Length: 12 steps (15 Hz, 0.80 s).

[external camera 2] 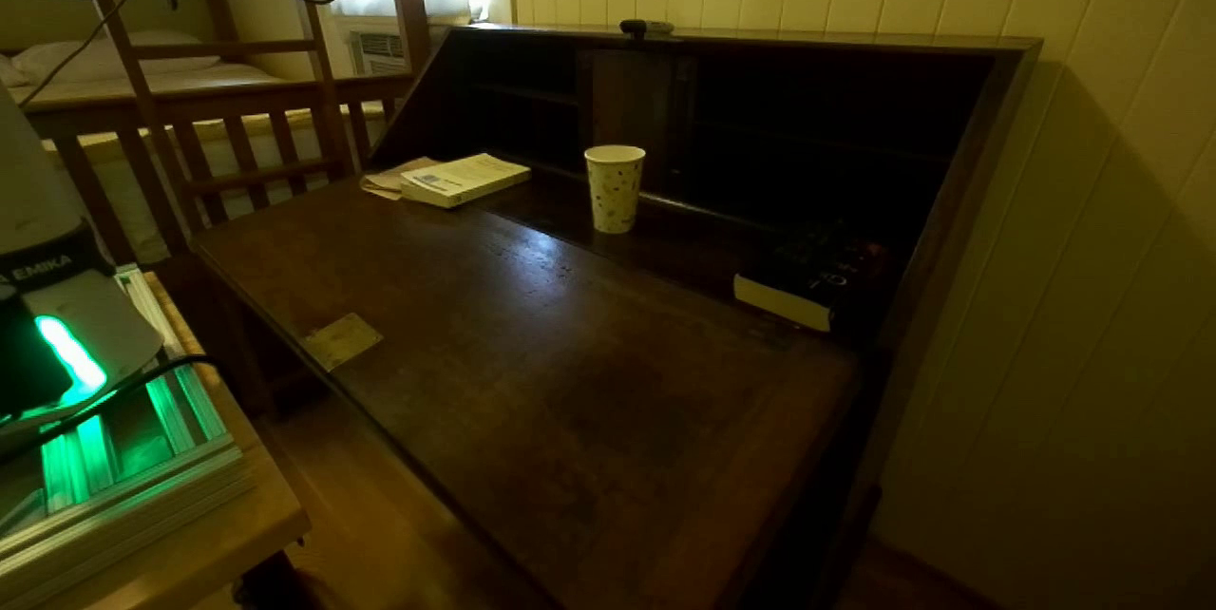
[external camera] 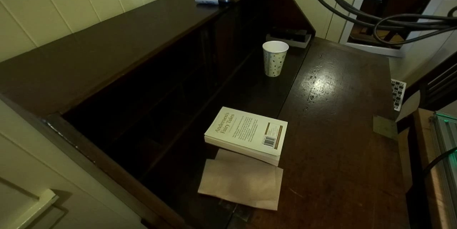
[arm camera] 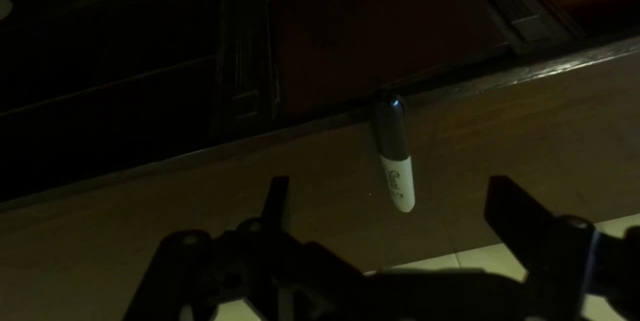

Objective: Pick up the marker and put it on the paper cup

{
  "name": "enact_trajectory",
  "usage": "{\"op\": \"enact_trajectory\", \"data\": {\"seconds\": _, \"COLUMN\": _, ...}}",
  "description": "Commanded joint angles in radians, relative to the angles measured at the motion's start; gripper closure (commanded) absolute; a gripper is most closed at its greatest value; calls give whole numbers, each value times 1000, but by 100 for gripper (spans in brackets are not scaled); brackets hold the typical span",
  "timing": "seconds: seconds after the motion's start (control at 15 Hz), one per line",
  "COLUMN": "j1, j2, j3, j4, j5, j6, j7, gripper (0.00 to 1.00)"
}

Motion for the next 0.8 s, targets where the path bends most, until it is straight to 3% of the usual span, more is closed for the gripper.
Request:
{"op": "enact_trajectory", "data": {"seconds": 0.0, "j1": -4, "j2": 46, "j3": 3, "j4": 27, "j5": -38, "j6": 74, "j7": 44, "gripper": 0}}
{"op": "enact_trajectory", "data": {"seconds": 0.53, "j1": -10, "j2": 133, "j3": 30, "j4": 86, "j5": 3, "j6": 106, "j7": 48, "gripper": 0}}
{"op": "enact_trajectory", "data": {"seconds": 0.6, "j1": -12, "j2": 139, "j3": 35, "j4": 91, "j5": 6, "j6": 110, "j7": 40, "gripper": 7}}
{"op": "enact_trajectory", "data": {"seconds": 0.67, "j1": -13, "j2": 144, "j3": 39, "j4": 95, "j5": 7, "j6": 115, "j7": 36, "gripper": 24}}
{"op": "enact_trajectory", "data": {"seconds": 0.73, "j1": -13, "j2": 148, "j3": 42, "j4": 100, "j5": 5, "j6": 119, "j7": 34, "gripper": 32}}
